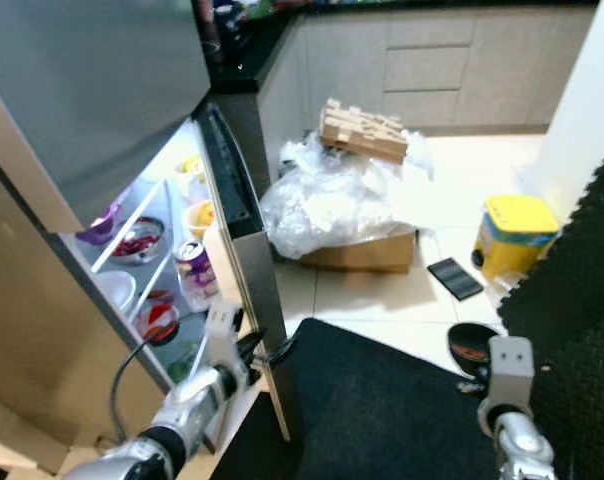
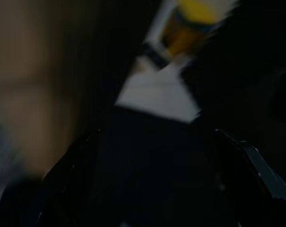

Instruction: Restocking fridge

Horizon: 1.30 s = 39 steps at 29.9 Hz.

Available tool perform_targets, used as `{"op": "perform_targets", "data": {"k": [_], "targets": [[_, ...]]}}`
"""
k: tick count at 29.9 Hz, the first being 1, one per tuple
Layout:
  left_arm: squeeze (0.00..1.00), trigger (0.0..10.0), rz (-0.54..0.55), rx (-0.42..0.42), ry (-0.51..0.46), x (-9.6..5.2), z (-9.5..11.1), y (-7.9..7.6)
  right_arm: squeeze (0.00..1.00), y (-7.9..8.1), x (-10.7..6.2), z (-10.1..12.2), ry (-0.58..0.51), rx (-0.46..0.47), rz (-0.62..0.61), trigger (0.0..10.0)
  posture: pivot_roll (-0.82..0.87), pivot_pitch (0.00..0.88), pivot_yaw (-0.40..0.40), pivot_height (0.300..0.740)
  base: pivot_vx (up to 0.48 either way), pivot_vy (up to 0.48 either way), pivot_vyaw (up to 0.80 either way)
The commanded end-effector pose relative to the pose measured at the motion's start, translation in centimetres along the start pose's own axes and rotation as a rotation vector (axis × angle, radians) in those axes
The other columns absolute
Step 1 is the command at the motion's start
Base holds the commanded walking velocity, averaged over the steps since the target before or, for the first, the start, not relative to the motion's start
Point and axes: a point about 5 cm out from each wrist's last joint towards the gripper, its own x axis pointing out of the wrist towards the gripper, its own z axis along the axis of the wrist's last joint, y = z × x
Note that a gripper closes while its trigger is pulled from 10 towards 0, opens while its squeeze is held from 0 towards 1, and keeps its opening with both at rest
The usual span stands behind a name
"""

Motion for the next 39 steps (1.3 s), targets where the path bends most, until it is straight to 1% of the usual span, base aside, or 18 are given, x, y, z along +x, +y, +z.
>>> {"op": "perform_targets", "data": {"k": [1, 2, 4, 6, 8, 11, 13, 14, 15, 16, 19, 22, 24, 30, 33, 36, 38, 39], "targets": [[0.0, 10.0, 0.059, 0.021, 0.042, -0.9, -0.8, 1.1, 0.0, 1.0, 0.0, -0.4, 0.014, -0.024, 0.046, 10.0, -0.22, 0.0, 0.068, 0.74, 0.0, 0.0, 0.0], [0.0, 10.0, 0.103, 0.008, 0.068, -1.7, -1.7, 1.7, 0.0, 1.8, 0.0, -0.8, 0.027, -0.035, 0.073, 10.0, -0.21, 0.0, 0.053, 0.74, 0.0, 0.0, 0.0], [0.0, 10.0, 0.132, 0.0, 0.086, -2.2, -2.2, 2.0, 0.0, 2.3, 0.0, -1.0, 0.035, -0.042, 0.091, 10.0, -0.21, 0.0, 0.049, 0.74, 0.0, 0.0, 0.0], [0.0, 10.0, 0.22, -0.026, 0.152, -4.0, -4.2, 3.0, 0.0, 3.9, 0.1, -1.6, 0.062, -0.061, 0.151, 10.0, -0.18, 0.0, 0.021, 0.74, 0.0, 0.0, 0.0], [0.0, 10.0, 0.278, -0.038, 0.2, -5.2, -5.6, 3.6, 0.0, 4.8, 0.0, -2.0, 0.08, -0.075, 0.187, 10.0, -0.17, 0.0, 0.008, 0.74, 0.0, 0.0, 0.0], [0.0, 10.0, 0.308, -0.043, 0.224, -5.8, -6.2, 3.8, 0.0, 5.2, 0.0, -2.2, 0.09, -0.082, 0.205, 10.0, -0.16, 0.0, -0.004, 0.74, 0.0, 0.0, 0.0], [0.0, 10.0, 0.379, -0.066, 0.272, -7.3, -7.7, 4.2, 0.0, 6.1, 0.0, -2.6, 0.119, -0.116, 0.256, 10.0, -0.13, 0.0, -0.028, 0.74, 0.0, 0.0, 0.0], [0.0, 10.0, 0.379, -0.066, 0.272, -7.3, -7.7, 4.2, 0.0, 6.1, 0.0, -2.6, 0.119, -0.116, 0.256, 10.0, -0.13, 0.0, -0.028, 0.74, 0.0, 0.0, 0.0], [0.0, 10.0, 0.427, -0.078, 0.308, -8.4, -8.8, 4.4, 0.0, 6.8, 0.0, -2.8, 0.135, -0.131, 0.289, 10.0, -0.1, 0.0, -0.047, 0.74, 0.0, 0.0, 0.0], [0.0, 10.0, 0.427, -0.078, 0.308, -8.4, -8.8, 4.4, 0.0, 6.8, 0.0, -2.8, 0.135, -0.131, 0.289, 10.0, -0.1, 0.0, -0.047, 0.74, 0.0, 0.0, 0.0], [0.0, 10.0, 0.527, -0.103, 0.396, -11.1, -11.4, 4.6, 0.0, 8.3, -0.1, -3.2, 0.172, -0.174, 0.366, 10.0, -0.05, 0.0, -0.07, 0.74, 0.0, 0.0, 0.0], [0.0, 10.0, 0.55, -0.115, 0.41, -11.8, -12.0, 4.6, 0.0, 8.9, -0.2, -3.4, 0.18, -0.195, 0.401, 10.0, -0.04, 0.0, -0.077, 0.74, 0.0, 0.0, 0.0], [0.0, 10.0, 0.584, -0.125, 0.429, -12.8, -12.7, 4.6, 0.0, 10.3, -0.3, -3.6, 0.191, -0.236, 0.479, 10.0, -0.01, 0.0, -0.084, 0.74, 0.0, 0.0, 0.0], [0.0, 10.0, 0.612, -0.121, 0.451, -13.5, -13.2, 4.7, 0.0, 12.4, -0.7, -3.4, 0.182, -0.282, 0.631, 10.0, 0.01, 0.0, -0.077, 0.74, 0.0, 0.0, 0.0], [0.0, 10.0, 0.618, -0.118, 0.455, -13.6, -13.2, 4.7, 0.0, 13.0, -0.7, -3.3, 0.173, -0.294, 0.67, 10.0, 0.01, 0.0, -0.072, 0.74, 0.0, 0.0, 0.0], [0.0, 10.0, 0.618, -0.095, 0.462, -13.6, -12.9, 5.1, 0.0, 15.1, -0.6, -1.7, 0.098, -0.296, 0.799, 10.0, 0.01, 0.0, -0.055, 0.74, 0.0, 0.0, 0.0], [0.0, 10.0, 0.609, -0.08, 0.461, -13.3, -12.6, 5.2, 0.0, 15.9, -0.2, 0.0, 0.024, -0.29, 0.808, 10.0, 0.0, 0.0, -0.046, 0.74, 0.0, 0.0, 0.0], [0.0, 10.0, 0.609, -0.08, 0.461, -13.3, -12.6, 5.2, 0.0, 15.9, -0.2, 0.0, 0.024, -0.29, 0.808, 10.0, 0.0, 0.0, -0.046, 0.74, 0.0, 0.0, 0.0]]}}
